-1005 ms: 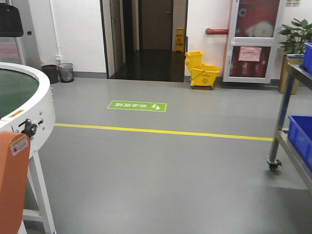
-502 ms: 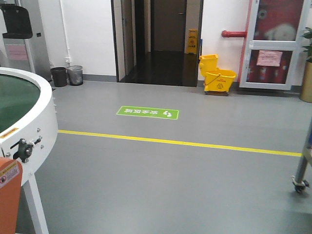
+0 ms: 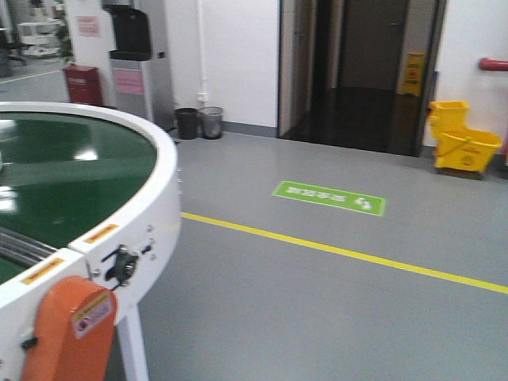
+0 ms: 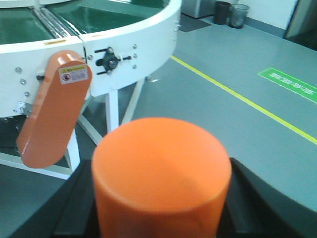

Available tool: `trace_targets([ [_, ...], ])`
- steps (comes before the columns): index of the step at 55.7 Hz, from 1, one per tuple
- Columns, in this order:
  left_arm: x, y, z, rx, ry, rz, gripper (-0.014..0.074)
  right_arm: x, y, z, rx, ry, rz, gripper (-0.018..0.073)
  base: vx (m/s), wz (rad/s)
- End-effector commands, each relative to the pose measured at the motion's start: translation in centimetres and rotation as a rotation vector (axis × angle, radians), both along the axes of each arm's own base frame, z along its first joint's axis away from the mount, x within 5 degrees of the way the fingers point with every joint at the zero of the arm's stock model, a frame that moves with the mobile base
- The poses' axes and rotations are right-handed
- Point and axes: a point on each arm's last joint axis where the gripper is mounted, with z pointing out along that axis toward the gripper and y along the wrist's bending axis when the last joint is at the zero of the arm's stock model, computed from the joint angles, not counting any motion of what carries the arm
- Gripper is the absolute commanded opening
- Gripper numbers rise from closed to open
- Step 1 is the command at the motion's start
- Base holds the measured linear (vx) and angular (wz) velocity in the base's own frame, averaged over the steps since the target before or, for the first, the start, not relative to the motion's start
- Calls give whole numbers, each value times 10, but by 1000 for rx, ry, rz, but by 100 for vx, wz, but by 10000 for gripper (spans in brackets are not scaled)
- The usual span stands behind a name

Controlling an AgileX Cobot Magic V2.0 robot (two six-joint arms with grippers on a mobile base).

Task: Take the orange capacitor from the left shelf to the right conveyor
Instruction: 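Drive up to the round green conveyor and stop at its edge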

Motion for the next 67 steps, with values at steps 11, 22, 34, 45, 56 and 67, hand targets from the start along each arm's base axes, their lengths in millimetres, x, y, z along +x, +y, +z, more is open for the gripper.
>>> trace_targets([
  [11, 0, 0, -3, -9, -62, 1, -6, 1, 1, 16, 36, -103, 7, 344, 21, 47],
  [22, 0, 0, -3, -9, -62, 1, -6, 1, 1, 16, 36, -103, 7, 344, 21, 48],
  [34, 0, 0, -3, -9, -62, 1, -6, 1, 1, 16, 36, -103, 7, 344, 21, 53],
  [45, 0, 0, -3, -9, -62, 1, -6, 1, 1, 16, 36, -103, 7, 344, 19, 57],
  [56, 0, 0, -3, -9, -62, 1, -6, 1, 1, 16, 36, -103, 7, 344, 17, 62],
  [67, 0, 0, -3, -9, -62, 1, -6, 1, 1, 16, 36, -103, 7, 344, 15, 60],
])
